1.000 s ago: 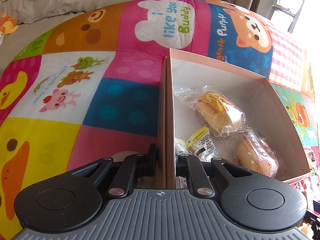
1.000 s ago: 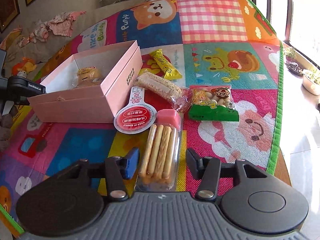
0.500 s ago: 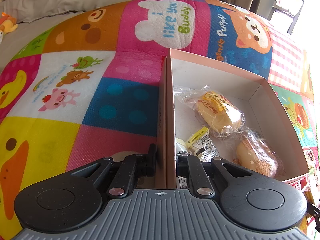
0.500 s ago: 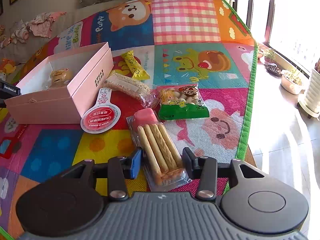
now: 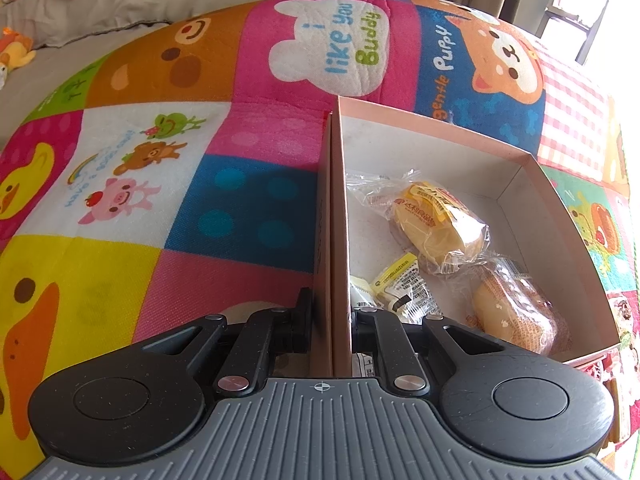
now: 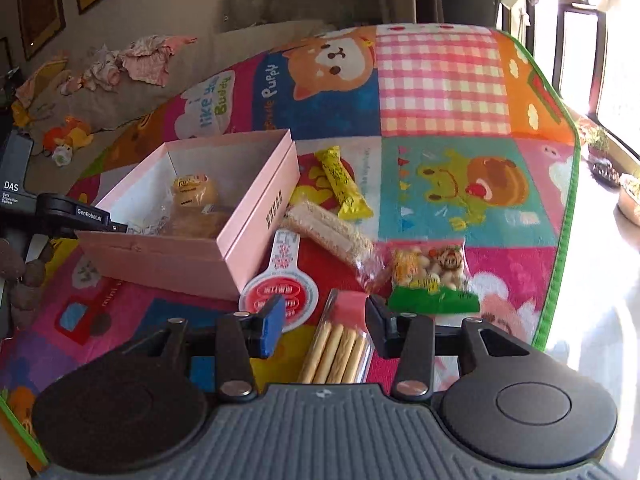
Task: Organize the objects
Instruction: 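Move the right gripper back over the remaining snacks, then grasp the yellow cheese stick with the right gripper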
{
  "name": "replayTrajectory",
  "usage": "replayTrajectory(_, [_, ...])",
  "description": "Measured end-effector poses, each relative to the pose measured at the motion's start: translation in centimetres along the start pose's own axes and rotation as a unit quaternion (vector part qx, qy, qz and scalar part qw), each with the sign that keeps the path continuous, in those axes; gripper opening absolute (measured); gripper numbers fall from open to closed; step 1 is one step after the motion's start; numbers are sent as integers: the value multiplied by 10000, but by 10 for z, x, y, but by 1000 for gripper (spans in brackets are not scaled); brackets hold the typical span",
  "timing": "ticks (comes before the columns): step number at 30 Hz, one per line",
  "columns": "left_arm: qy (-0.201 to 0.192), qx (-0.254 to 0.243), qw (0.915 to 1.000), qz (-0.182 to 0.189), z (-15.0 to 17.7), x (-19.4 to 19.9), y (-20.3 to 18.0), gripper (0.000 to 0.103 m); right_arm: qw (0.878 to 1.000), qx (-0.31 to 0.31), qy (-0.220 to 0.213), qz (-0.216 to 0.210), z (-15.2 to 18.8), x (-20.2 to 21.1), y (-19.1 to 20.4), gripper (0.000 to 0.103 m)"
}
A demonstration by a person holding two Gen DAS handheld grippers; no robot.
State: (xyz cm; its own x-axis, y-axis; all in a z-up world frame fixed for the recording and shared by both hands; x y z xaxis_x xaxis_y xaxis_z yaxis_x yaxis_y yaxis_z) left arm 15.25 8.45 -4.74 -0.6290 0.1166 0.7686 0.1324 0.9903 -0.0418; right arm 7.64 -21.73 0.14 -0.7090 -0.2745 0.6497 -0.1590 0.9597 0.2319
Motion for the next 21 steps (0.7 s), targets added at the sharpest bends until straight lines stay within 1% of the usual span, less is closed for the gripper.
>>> replayTrajectory(1, [3, 15, 10000, 9, 0, 0, 0, 13, 9998, 177, -68, 19, -16, -7, 1, 44])
replayTrajectory(3, [6, 54, 10000, 20, -1, -1, 1, 13, 9995, 301, -13, -26, -45, -28, 3, 44])
replayTrajectory(6, [13, 4, 10000, 27, -1, -1, 0, 13, 9994, 106, 306, -118, -79, -75, 2, 44])
replayTrajectory(8, [29, -14, 10000, 53, -1, -1, 0, 13, 9987, 44, 482, -161, -92, -106, 4, 44])
replayTrajectory(11, [54, -18, 10000, 63, -2, -2, 0, 13, 9978, 46, 658, -50, -102, -146, 8, 44])
replayTrajectory(15, [57, -90, 9999, 74, -2, -2, 0, 13, 9950, -265, 965, -1, -106, -193, 5, 43])
replayTrajectory(17, [58, -120, 9999, 68, -2, -2, -1, 13, 9934, -440, 1057, 8, -106, -206, 3, 38])
replayTrajectory(18, [58, -125, 9999, 64, -3, -3, 0, 13, 9940, -445, 994, -2, -108, -207, 3, 36])
replayTrajectory(19, [58, -124, 9999, 63, -4, -3, 0, 13, 9942, -404, 997, -13, -109, -207, 4, 30])
replayTrajectory(21, [62, -103, 9999, 64, -6, -5, 1, 13, 9942, -333, 1023, -23, -107, -202, 5, 27])
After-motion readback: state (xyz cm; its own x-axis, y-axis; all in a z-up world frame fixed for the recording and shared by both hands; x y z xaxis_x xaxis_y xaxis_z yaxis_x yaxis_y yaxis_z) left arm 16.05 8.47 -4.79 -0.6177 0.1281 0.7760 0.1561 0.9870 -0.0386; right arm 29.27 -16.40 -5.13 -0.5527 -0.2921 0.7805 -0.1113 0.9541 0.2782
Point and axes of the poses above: each gripper's, at about its wrist camera, not at the fingertips, and x roughly against the way its jaws point, y to its left, z to its underside, the point moved 10 cm from there along -x, roughly the way its jaws point, and after that the axes turned 12 degrees about -x, right-handed, at the moved point
